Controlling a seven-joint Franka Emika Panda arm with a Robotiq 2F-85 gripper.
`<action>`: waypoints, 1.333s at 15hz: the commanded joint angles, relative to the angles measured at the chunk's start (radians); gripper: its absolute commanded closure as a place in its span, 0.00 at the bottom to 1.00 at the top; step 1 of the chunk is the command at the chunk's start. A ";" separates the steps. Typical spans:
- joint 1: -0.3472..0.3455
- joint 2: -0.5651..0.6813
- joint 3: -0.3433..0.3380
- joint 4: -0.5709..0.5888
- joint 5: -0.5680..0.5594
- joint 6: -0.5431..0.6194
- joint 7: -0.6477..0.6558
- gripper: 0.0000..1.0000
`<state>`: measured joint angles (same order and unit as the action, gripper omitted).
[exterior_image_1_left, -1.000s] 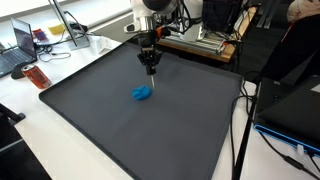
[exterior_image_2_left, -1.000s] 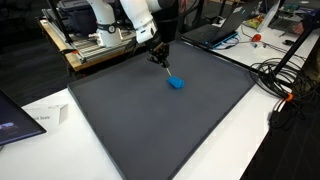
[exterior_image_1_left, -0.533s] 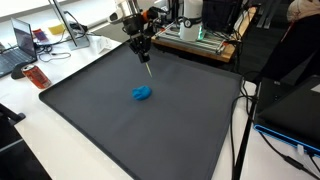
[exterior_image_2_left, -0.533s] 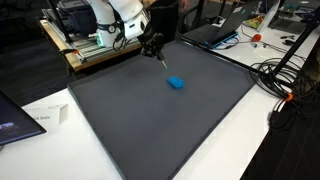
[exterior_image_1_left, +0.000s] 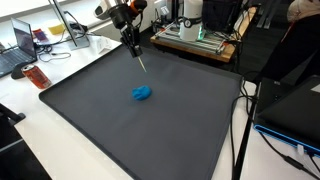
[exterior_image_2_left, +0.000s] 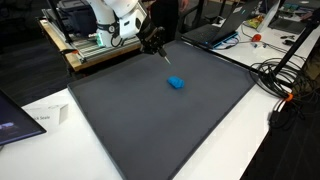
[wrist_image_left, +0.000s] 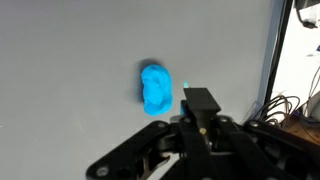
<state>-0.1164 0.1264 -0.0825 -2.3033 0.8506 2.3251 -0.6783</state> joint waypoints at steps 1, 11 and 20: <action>-0.013 0.085 0.002 0.071 0.001 -0.012 0.046 0.97; -0.076 0.298 0.013 0.267 -0.006 -0.060 0.172 0.97; -0.095 0.383 0.029 0.360 -0.007 -0.126 0.276 0.97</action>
<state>-0.1841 0.4855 -0.0710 -1.9905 0.8523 2.2495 -0.4469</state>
